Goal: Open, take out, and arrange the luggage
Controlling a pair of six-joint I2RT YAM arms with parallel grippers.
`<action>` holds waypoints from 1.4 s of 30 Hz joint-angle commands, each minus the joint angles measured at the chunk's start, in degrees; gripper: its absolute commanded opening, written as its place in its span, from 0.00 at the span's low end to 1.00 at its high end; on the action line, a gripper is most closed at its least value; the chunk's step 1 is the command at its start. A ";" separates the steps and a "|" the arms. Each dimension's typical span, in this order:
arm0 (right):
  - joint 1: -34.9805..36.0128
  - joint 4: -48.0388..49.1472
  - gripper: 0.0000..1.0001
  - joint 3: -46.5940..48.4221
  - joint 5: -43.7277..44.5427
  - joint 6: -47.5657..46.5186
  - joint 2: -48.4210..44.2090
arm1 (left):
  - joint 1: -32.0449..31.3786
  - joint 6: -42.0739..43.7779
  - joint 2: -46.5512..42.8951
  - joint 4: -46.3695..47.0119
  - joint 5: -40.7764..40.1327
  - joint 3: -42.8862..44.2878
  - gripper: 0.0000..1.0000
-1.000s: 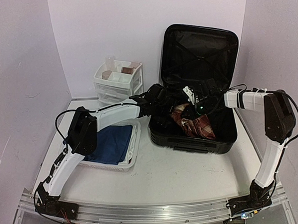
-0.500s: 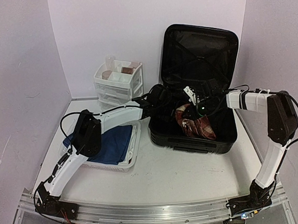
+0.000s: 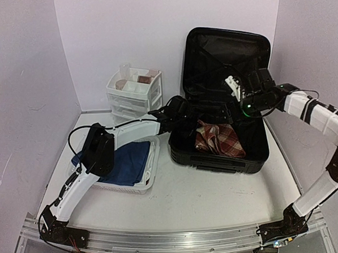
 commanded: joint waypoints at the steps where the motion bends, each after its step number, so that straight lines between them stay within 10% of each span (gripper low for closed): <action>1: -1.31 -5.34 0.98 3.18 5.04 2.84 -6.55 | 0.38 10.14 -6.36 3.72 3.27 5.56 0.00; 19: -2.04 -9.81 0.98 2.10 20.91 11.97 -16.43 | 0.21 44.43 -36.28 2.39 14.56 -9.41 0.00; 42: -1.95 -2.92 0.98 -4.82 14.31 16.88 -22.70 | 9.38 24.96 -73.69 5.71 21.32 -59.79 0.00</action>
